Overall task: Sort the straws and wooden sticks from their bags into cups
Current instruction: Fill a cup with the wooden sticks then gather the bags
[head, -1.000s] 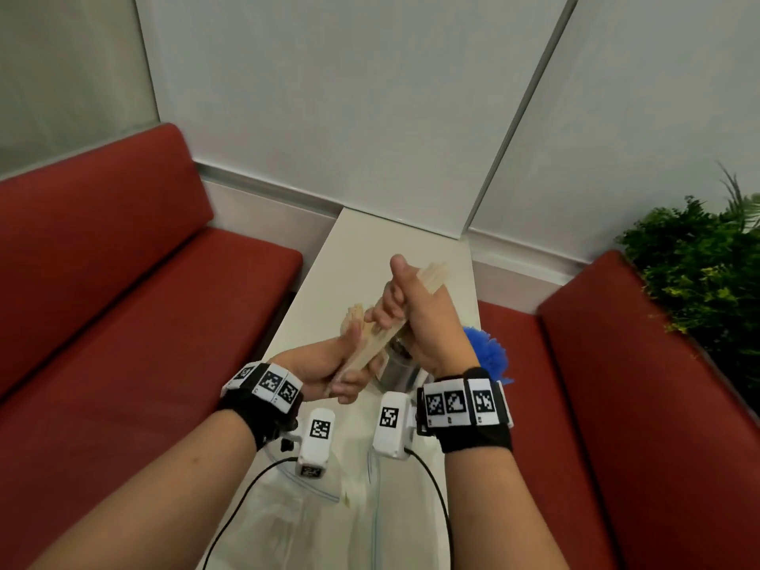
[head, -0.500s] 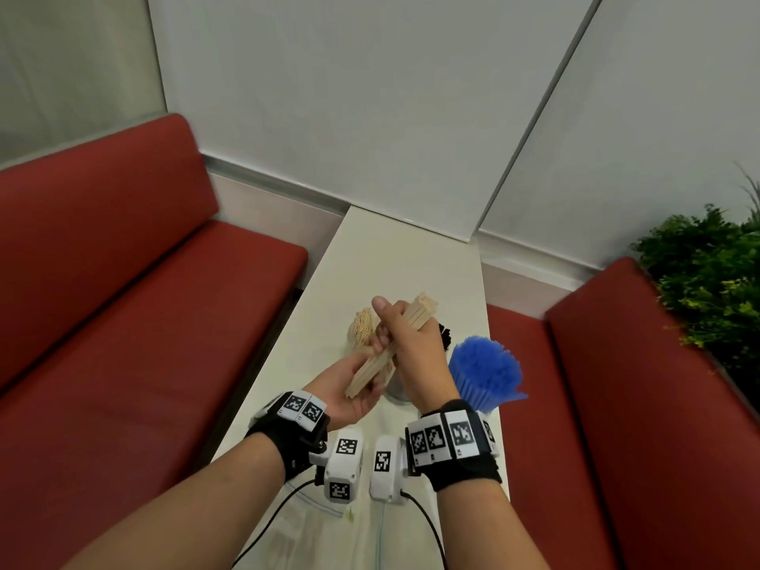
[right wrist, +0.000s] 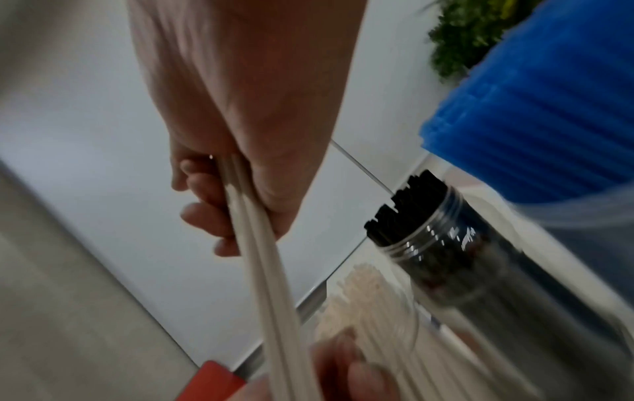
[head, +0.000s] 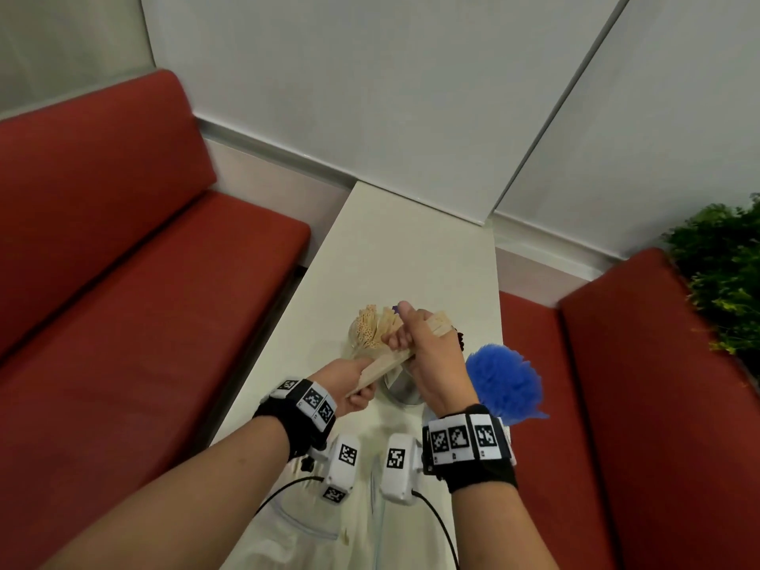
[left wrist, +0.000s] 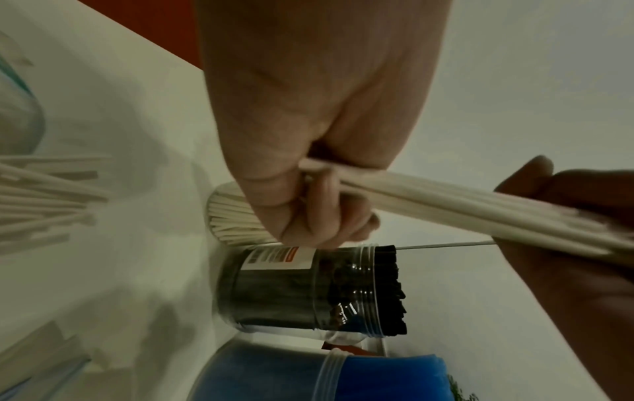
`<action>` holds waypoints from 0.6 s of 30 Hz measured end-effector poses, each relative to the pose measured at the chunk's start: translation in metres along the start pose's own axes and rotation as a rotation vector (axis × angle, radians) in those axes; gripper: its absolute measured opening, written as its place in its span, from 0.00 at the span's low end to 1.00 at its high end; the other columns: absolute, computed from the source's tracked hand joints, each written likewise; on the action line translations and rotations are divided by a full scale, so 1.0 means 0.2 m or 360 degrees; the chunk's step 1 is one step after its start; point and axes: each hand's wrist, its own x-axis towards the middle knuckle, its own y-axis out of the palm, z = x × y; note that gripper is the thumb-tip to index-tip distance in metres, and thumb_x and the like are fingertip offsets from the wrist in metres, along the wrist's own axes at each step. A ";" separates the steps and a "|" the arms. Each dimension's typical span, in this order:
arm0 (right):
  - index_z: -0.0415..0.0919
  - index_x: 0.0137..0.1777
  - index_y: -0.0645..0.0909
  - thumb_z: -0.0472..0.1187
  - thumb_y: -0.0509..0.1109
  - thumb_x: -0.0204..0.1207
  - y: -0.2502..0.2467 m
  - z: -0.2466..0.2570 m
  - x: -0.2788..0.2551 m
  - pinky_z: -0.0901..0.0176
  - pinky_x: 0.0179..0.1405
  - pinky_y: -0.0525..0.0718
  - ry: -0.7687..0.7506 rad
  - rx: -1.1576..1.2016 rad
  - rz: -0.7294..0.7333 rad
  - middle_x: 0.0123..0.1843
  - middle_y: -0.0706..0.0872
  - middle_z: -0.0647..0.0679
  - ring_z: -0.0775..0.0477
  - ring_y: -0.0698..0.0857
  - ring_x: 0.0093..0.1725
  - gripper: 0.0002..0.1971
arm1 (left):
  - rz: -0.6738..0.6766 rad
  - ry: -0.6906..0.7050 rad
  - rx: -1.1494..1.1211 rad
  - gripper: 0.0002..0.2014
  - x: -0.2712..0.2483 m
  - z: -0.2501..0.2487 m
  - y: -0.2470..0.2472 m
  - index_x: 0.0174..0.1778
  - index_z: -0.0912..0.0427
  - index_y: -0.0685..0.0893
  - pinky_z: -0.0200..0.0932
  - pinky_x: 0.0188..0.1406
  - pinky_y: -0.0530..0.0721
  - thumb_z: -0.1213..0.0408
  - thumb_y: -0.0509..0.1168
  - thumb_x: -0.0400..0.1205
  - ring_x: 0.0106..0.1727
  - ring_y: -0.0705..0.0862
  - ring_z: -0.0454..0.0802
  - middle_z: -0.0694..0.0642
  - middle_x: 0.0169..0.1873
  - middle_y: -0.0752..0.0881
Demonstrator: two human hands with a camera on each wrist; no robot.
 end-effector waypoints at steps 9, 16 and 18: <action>0.50 0.23 0.74 0.46 0.75 0.81 -0.03 0.01 0.32 0.50 0.43 0.85 -0.0165 -0.0540 0.0020 0.23 0.76 0.48 0.46 0.80 0.27 0.24 | -0.0718 0.1252 0.1658 0.08 0.19 -0.02 -0.12 0.53 0.55 0.91 0.41 0.55 0.81 0.63 0.67 0.83 0.51 0.85 0.48 0.50 0.50 0.88; 0.50 0.23 0.77 0.57 0.76 0.77 0.01 0.02 0.49 0.28 0.53 0.88 -0.0253 -0.0659 -0.0116 0.22 0.81 0.51 0.44 0.83 0.30 0.23 | -0.0737 0.1477 0.2038 0.14 0.25 0.04 -0.19 0.63 0.46 0.87 0.38 0.50 0.81 0.60 0.63 0.85 0.50 0.84 0.46 0.45 0.51 0.84; 0.51 0.24 0.78 0.58 0.76 0.78 0.02 -0.02 0.51 0.33 0.54 0.88 -0.0269 -0.0656 -0.0132 0.23 0.81 0.52 0.46 0.83 0.30 0.23 | -0.0738 0.1502 0.1986 0.13 0.25 0.02 -0.19 0.62 0.47 0.89 0.35 0.51 0.78 0.60 0.64 0.85 0.52 0.84 0.46 0.46 0.52 0.85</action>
